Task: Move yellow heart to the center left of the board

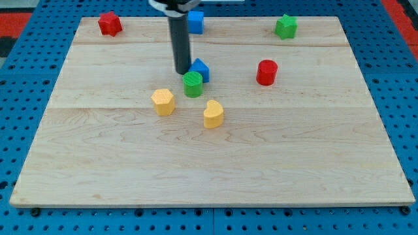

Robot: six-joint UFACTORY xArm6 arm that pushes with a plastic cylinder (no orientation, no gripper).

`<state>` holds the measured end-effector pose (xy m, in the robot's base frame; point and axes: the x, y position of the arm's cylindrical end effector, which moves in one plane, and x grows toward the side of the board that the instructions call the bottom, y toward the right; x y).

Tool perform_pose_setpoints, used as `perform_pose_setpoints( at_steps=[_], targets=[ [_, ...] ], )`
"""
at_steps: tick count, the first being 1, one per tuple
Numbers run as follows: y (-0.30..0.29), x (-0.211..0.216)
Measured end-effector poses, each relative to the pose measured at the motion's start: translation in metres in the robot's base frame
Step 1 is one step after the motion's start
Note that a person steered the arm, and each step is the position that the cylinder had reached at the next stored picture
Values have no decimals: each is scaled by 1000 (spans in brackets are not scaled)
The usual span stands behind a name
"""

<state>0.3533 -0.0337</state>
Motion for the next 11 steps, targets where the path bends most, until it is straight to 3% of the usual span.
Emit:
perform_pose_setpoints(
  at_steps=[2, 4, 7, 11],
  targets=[
    [71, 70],
    [49, 118],
    [-112, 109],
    [-116, 67]
  ],
)
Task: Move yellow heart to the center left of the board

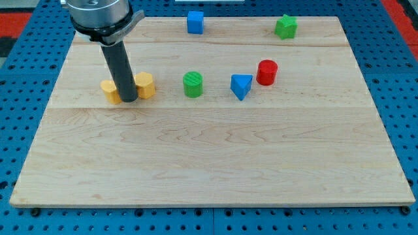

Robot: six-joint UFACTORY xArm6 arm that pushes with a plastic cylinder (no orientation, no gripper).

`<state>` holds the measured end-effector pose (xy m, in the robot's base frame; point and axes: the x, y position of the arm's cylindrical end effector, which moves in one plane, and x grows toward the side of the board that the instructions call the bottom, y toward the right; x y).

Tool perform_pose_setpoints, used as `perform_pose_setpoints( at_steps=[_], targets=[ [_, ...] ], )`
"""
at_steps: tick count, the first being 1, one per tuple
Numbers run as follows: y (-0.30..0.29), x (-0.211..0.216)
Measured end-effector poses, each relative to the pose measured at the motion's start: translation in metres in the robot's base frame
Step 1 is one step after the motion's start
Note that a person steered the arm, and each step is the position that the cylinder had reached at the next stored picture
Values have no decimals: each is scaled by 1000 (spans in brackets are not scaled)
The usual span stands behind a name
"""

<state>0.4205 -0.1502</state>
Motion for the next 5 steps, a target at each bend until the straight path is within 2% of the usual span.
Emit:
perform_pose_setpoints(
  at_steps=[2, 5],
  targets=[
    [-37, 14],
    [-11, -10]
  ],
)
